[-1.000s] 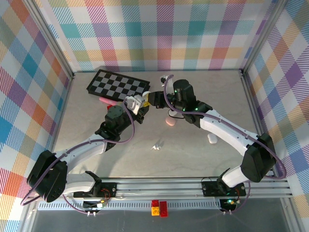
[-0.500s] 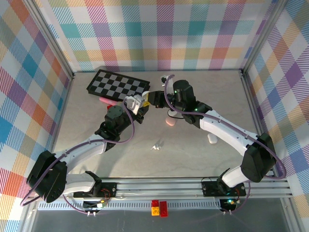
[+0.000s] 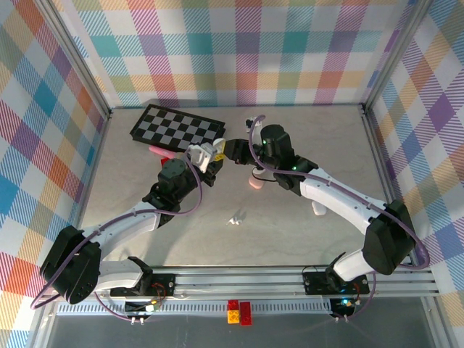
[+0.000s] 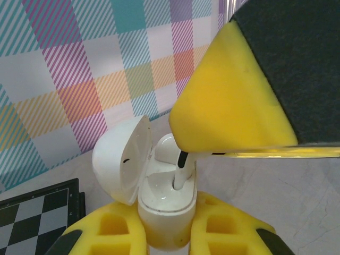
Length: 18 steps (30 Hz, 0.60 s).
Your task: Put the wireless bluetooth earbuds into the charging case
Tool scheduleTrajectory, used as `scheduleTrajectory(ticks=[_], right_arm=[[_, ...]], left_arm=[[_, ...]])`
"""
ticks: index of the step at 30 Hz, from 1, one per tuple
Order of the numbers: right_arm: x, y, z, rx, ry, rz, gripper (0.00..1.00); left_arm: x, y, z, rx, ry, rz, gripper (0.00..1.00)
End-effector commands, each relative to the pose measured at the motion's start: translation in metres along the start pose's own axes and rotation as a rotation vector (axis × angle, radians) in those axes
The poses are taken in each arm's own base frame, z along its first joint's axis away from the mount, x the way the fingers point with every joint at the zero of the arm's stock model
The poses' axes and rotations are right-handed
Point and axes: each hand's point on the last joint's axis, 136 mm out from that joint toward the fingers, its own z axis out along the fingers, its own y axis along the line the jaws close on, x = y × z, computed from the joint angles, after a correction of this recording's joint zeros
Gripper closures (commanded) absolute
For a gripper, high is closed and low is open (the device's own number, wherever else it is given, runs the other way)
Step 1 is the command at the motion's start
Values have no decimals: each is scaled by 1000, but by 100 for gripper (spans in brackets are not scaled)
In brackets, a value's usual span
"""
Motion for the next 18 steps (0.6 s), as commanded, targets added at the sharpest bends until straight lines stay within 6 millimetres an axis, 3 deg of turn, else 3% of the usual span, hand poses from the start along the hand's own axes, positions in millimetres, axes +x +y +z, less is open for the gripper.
scheduleTrajectory(ticks=[1,6,12,18], right_arm=[[-1,-7,-1,22,-16,37,74],[-6,0,-4,5,-22,26,71],[-14,17,-19,-35,-34,-29,58],[-14,21,-32,-34,-33,-47,48]], left_arm=[[-40,-2,-7,6,-131,-2,100],[-39,-2,-6,5,-126,-2,100],[-32,-5,-3,20,-108,-7,100],[-29,-9,-2,54,-92,-6,100]])
